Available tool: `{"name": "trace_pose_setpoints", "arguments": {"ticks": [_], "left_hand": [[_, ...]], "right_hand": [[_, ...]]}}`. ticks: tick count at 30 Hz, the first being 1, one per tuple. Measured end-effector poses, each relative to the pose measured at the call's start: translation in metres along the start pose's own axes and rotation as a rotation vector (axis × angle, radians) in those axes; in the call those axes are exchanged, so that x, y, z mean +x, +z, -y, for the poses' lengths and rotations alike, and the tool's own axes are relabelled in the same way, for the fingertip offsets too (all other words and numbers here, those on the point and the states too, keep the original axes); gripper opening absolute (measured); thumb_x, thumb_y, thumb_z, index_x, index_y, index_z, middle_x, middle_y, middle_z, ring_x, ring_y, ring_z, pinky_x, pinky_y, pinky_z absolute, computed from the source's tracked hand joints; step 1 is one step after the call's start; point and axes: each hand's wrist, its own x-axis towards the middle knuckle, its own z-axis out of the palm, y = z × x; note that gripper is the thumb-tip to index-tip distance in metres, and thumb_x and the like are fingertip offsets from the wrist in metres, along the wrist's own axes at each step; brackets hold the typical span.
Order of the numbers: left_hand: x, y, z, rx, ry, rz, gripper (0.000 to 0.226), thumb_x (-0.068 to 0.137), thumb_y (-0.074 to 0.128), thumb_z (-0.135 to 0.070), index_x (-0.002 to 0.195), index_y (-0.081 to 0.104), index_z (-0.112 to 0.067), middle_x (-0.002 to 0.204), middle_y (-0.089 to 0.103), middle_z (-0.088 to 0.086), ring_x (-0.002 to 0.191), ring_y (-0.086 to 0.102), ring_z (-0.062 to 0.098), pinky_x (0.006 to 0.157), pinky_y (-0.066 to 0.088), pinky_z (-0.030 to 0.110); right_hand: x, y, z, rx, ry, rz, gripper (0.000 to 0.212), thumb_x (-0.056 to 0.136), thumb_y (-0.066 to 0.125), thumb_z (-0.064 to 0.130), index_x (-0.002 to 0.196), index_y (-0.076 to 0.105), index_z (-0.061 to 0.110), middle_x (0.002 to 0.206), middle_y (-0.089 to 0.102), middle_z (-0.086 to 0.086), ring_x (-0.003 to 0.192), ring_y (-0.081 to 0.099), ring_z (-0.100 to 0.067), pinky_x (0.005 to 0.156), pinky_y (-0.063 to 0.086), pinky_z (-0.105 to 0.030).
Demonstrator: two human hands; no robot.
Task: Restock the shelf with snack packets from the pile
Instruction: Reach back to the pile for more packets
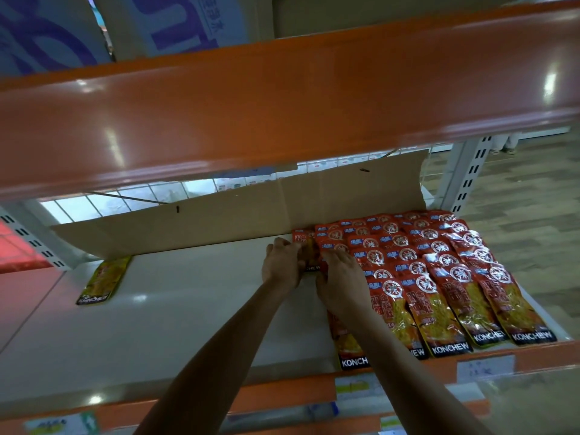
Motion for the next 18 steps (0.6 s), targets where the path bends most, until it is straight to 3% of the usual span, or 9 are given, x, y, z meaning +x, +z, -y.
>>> {"name": "trace_pose_setpoints", "arguments": {"ticks": [7,12,18], "left_hand": [[-0.025,-0.006,0.003,-0.099,0.02,-0.072,0.049,0.091,0.057,-0.032,0.138,0.044,-0.023,0.13,0.048,0.009,0.119,0.042,0.028,0.096,0.042,0.037],[-0.049,-0.018,0.025,-0.107,-0.003,-0.102,0.046,0.094,0.051,-0.032,0.139,0.046,-0.021,0.138,0.045,0.009,0.125,0.04,0.028,0.1,0.039,0.037],[-0.079,-0.039,0.077,-0.108,-0.075,-0.162,0.043,0.097,0.047,-0.03,0.139,0.046,-0.021,0.14,0.045,0.007,0.128,0.038,0.026,0.102,0.038,0.036]], "right_hand": [[0.0,0.001,0.012,-0.026,-0.014,0.036,0.041,0.093,0.051,0.022,0.133,0.047,0.014,0.138,0.048,-0.006,0.131,0.039,-0.021,0.113,0.029,-0.036],[-0.007,0.015,0.037,-0.024,-0.082,0.025,0.036,0.089,0.055,0.016,0.125,0.053,0.011,0.127,0.055,-0.008,0.119,0.048,-0.024,0.101,0.04,-0.033],[-0.025,0.042,0.081,-0.08,-0.169,0.055,0.048,0.089,0.054,0.014,0.136,0.046,0.01,0.138,0.051,-0.007,0.129,0.041,-0.023,0.107,0.031,-0.032]]}}
